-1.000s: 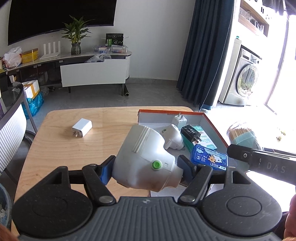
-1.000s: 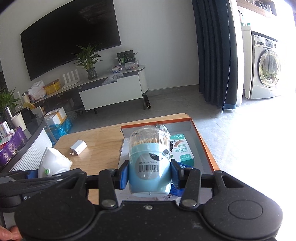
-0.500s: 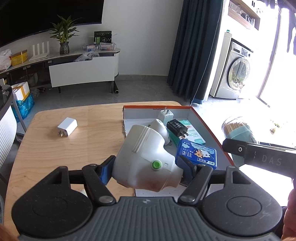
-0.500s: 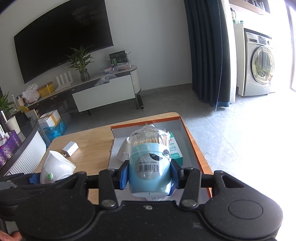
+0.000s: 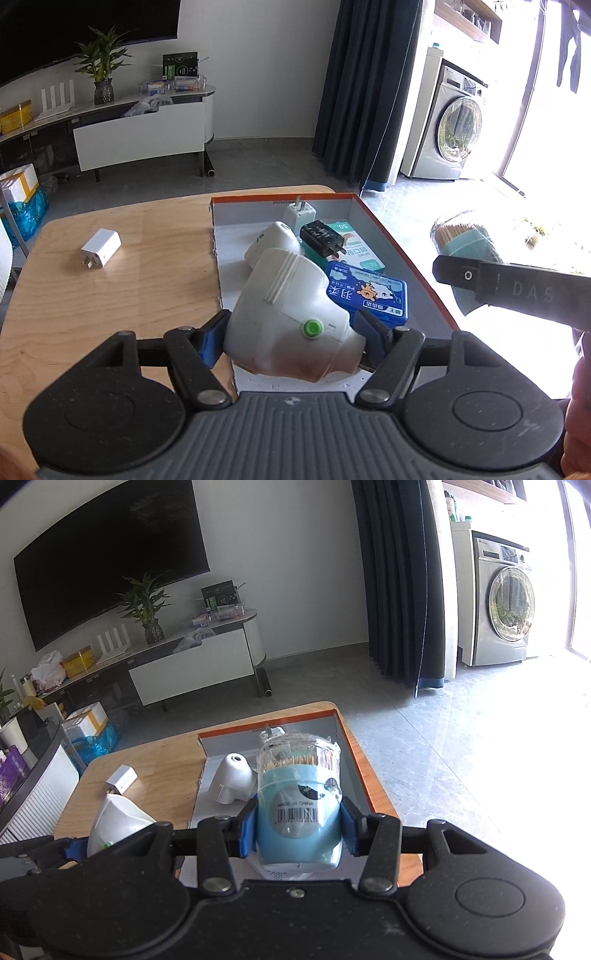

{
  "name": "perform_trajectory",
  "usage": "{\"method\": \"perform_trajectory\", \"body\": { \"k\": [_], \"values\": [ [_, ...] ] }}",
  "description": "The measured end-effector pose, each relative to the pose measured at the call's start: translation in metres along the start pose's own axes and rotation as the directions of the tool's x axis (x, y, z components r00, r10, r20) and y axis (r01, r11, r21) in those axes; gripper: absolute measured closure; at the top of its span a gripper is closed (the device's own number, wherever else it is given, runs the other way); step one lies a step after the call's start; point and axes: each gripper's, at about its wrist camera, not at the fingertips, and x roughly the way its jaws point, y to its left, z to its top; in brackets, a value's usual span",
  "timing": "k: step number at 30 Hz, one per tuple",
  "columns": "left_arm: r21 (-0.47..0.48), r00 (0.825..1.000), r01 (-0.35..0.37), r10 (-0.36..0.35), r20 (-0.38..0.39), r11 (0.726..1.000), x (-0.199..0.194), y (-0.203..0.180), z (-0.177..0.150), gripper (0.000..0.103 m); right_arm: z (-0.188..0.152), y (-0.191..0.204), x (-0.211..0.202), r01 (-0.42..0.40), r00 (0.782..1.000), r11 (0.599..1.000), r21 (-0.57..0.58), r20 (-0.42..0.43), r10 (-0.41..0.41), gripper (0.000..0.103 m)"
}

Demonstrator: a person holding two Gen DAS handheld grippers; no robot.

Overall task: Organize rigid objects
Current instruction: 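Lower the plug-in device into the box and open the left tool while the right tool releases the jar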

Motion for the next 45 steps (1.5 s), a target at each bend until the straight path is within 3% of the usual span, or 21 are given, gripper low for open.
{"method": "perform_trajectory", "body": {
  "k": [45],
  "values": [
    [0.026, 0.997, 0.023, -0.022, -0.069, 0.999, 0.026, -0.024, -0.004, 0.030, 0.009, -0.013, 0.038, 0.007, 0.999, 1.000, -0.019, -0.050, -0.008, 0.048]
  ]
}}
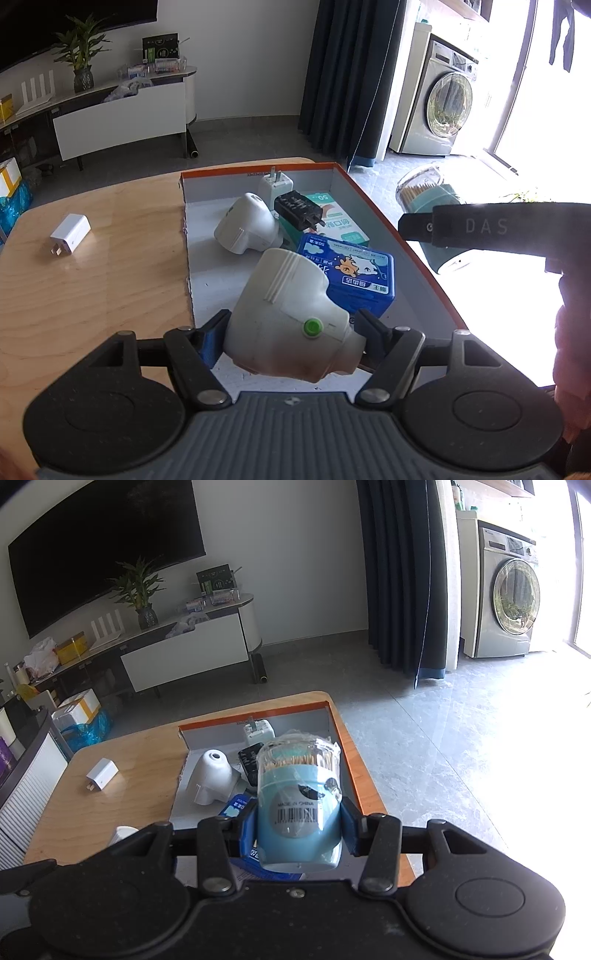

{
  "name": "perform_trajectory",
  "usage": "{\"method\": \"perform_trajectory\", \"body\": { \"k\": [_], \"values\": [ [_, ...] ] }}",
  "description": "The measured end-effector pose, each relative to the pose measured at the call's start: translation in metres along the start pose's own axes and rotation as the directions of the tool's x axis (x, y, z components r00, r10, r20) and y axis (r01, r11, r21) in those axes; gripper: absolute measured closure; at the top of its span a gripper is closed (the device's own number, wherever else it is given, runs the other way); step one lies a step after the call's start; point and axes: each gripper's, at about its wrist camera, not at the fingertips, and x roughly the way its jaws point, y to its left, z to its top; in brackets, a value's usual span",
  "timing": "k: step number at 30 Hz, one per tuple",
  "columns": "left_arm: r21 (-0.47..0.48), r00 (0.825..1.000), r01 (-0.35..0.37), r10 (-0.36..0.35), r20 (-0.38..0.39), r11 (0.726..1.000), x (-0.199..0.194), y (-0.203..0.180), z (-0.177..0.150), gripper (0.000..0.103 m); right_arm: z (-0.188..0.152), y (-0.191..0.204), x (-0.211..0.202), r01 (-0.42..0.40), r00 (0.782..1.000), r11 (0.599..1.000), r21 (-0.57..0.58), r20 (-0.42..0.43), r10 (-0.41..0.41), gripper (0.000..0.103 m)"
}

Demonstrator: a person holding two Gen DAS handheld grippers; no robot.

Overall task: Organize rigid objects
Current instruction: 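Lower the plug-in device into the box and open the left tool while the right tool releases the jar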

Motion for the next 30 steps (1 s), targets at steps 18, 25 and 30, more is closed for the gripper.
{"method": "perform_trajectory", "body": {
  "k": [18, 25, 30],
  "values": [
    [-0.001, 1.000, -0.007, 0.007, -0.021, 1.000, 0.008, -0.002, 0.000, 0.030, 0.008, -0.002, 0.022, 0.005, 1.000, 0.999, -0.034, -0.024, -0.006, 0.048],
    [0.000, 0.999, -0.008, 0.008, -0.032, 1.000, 0.011, -0.002, -0.001, 0.030, 0.022, 0.000, 0.044, -0.006, 1.000, 0.997, -0.082, 0.010, 0.007, 0.043],
    [0.003, 0.999, -0.002, 0.002, -0.036, 1.000, 0.012, -0.003, -0.003, 0.030, 0.025, -0.007, 0.041, 0.004, 0.999, 0.999, -0.045, 0.032, -0.003, 0.043]
  ]
}}
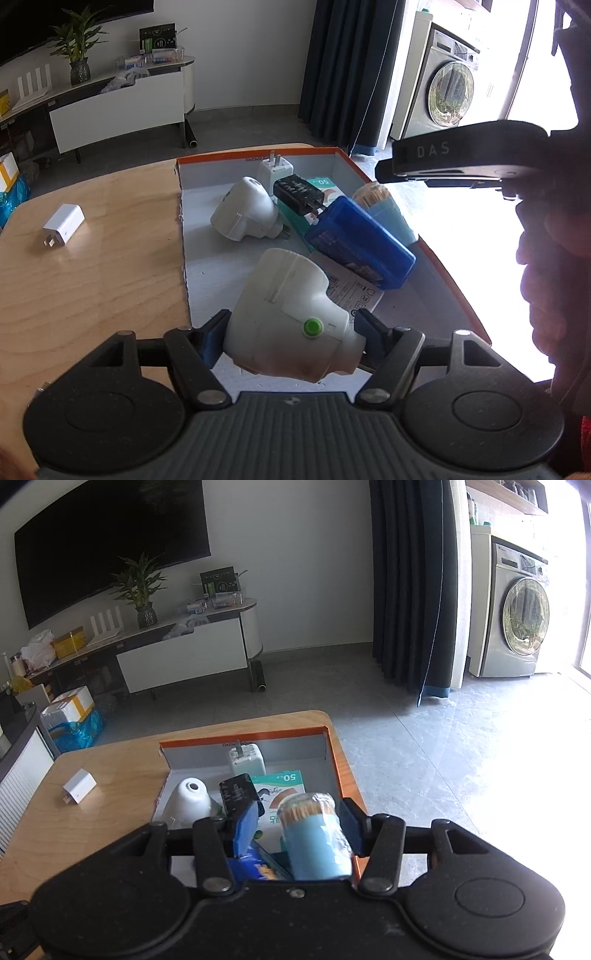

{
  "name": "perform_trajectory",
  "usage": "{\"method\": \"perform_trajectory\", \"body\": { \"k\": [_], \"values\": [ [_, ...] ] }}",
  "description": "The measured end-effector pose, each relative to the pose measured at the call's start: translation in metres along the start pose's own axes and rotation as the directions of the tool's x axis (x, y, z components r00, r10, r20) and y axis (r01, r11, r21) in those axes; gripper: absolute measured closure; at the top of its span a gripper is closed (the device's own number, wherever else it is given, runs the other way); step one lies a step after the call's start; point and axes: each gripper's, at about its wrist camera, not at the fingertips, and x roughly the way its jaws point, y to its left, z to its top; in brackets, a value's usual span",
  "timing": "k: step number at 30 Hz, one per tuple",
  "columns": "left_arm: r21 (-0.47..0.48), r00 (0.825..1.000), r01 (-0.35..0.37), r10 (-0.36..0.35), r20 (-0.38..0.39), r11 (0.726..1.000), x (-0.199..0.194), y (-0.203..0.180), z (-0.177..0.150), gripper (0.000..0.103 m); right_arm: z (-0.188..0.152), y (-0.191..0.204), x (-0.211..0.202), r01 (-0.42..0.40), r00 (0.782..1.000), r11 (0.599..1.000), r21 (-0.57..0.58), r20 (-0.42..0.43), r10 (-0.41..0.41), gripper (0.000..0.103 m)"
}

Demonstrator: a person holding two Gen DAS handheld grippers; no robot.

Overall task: Organize rigid objects
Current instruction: 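Lower the plug-in device into the box and open the left tool while the right tool releases the jar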

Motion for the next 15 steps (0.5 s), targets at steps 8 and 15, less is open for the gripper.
{"method": "perform_trajectory", "body": {
  "k": [8, 15],
  "values": [
    [0.007, 0.999, 0.040, -0.040, -0.022, 0.999, 0.008, -0.005, -0.005, 0.029, -0.002, -0.007, -0.028, -0.012, 0.999, 1.000, 0.025, 0.038, 0.011, 0.042],
    [-0.015, 0.999, 0.036, -0.037, -0.017, 0.999, 0.002, 0.000, -0.004, 0.022, -0.005, 0.002, -0.040, -0.035, 0.998, 0.999, 0.021, 0.048, 0.034, 0.042]
  ]
}}
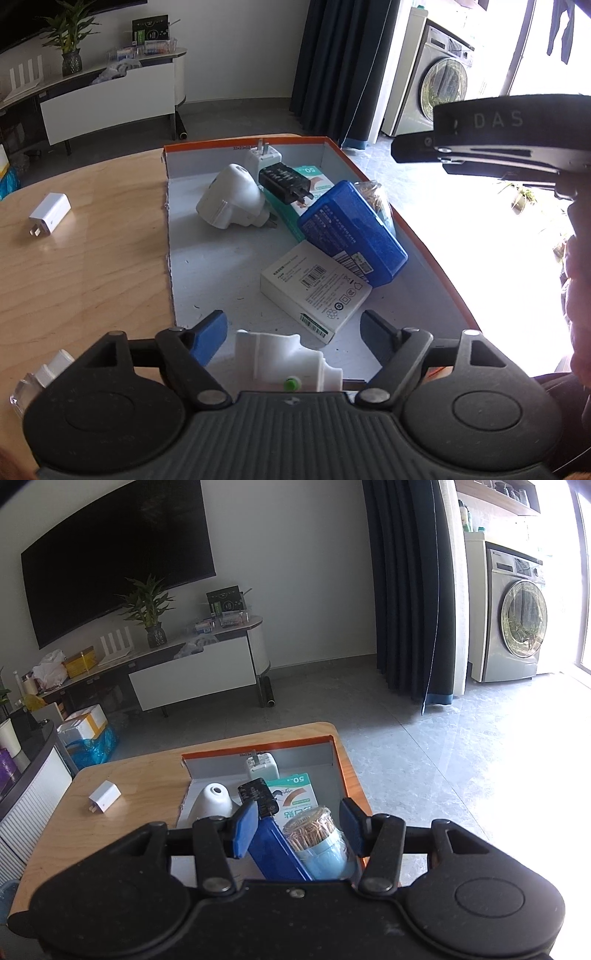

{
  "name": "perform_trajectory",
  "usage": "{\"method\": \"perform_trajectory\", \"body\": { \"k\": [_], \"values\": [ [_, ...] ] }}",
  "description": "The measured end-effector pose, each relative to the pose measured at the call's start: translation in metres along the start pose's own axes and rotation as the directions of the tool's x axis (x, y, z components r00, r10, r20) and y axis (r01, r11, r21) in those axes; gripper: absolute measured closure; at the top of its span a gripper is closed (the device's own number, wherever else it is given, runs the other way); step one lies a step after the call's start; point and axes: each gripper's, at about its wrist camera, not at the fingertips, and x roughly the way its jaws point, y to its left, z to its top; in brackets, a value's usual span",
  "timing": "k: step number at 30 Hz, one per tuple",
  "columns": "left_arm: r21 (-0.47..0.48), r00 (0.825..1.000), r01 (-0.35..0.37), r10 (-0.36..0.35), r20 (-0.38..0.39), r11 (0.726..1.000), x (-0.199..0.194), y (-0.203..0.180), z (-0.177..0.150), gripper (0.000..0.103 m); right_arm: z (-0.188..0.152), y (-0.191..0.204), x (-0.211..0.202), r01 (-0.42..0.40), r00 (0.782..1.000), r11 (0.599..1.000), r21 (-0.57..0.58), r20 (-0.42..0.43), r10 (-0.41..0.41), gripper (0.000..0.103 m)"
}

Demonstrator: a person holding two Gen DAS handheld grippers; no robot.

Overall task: Organize rigid objects
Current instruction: 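Lower the plug-in device into the box and open the left tool while the right tool releases the jar, then withdraw both tools from the box back over the table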

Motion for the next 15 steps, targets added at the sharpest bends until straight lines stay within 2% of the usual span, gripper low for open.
{"method": "perform_trajectory", "body": {
  "k": [6, 15],
  "values": [
    [-0.031, 0.999, -0.030, 0.030, 0.023, 0.999, -0.013, 0.009, 0.007, 0.022, -0.004, 0.008, -0.004, -0.015, 1.000, 1.000, -0.001, -0.010, 0.015, 0.042],
    [-0.075, 0.995, -0.096, 0.099, 0.034, 0.993, -0.025, 0.033, 0.008, 0.022, -0.012, 0.023, -0.010, -0.023, 0.999, 1.000, -0.010, -0.024, 0.023, 0.035]
  ]
}}
